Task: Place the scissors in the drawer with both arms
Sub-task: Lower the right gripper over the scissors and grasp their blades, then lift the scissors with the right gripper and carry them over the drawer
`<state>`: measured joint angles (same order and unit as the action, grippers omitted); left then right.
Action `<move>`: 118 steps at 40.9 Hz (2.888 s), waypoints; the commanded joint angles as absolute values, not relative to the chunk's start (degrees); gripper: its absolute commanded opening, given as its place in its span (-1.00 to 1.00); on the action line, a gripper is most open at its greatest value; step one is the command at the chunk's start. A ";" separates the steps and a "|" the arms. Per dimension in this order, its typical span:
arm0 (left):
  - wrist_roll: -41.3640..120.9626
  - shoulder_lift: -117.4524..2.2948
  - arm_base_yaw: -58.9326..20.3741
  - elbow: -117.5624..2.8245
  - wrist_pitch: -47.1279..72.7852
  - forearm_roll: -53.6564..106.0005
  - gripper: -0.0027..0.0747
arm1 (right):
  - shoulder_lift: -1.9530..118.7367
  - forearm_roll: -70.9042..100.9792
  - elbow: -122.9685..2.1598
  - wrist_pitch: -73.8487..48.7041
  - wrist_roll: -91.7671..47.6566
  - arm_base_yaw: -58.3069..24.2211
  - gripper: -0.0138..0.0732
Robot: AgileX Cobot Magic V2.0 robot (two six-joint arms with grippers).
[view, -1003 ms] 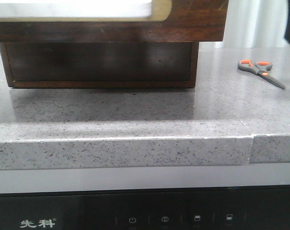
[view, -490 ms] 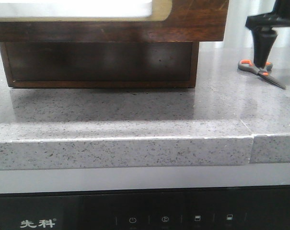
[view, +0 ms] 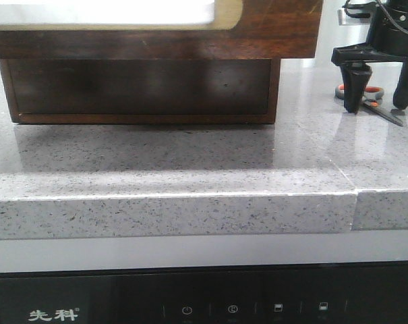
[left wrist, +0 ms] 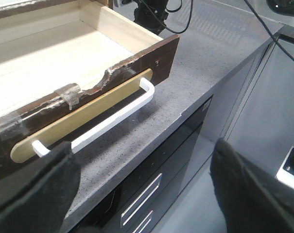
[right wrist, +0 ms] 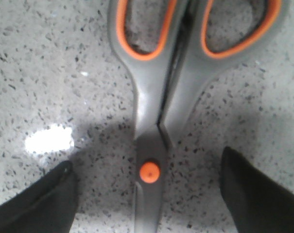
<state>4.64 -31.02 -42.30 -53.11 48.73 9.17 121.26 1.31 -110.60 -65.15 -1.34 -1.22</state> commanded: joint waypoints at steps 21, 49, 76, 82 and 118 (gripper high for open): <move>4.14 -31.36 -42.68 -54.84 43.86 10.06 0.48 | 118.80 1.17 -112.15 -63.96 -2.00 -0.76 -0.56; 4.14 -31.36 -42.68 -54.84 43.86 10.06 0.48 | 102.70 1.49 -112.15 -63.79 -2.00 -0.76 -0.55; 4.14 -31.36 -42.68 -54.84 43.86 10.06 0.48 | 77.09 1.82 -112.15 -59.12 -9.90 -13.08 -0.55; 4.14 -31.36 -42.68 -54.84 43.86 10.06 0.48 | 75.87 3.38 -112.15 -58.99 -14.18 -19.46 -0.55; 4.14 -31.36 -42.68 -54.84 43.86 10.06 0.48 | 95.62 4.34 -112.08 -62.14 -45.18 -40.86 -0.55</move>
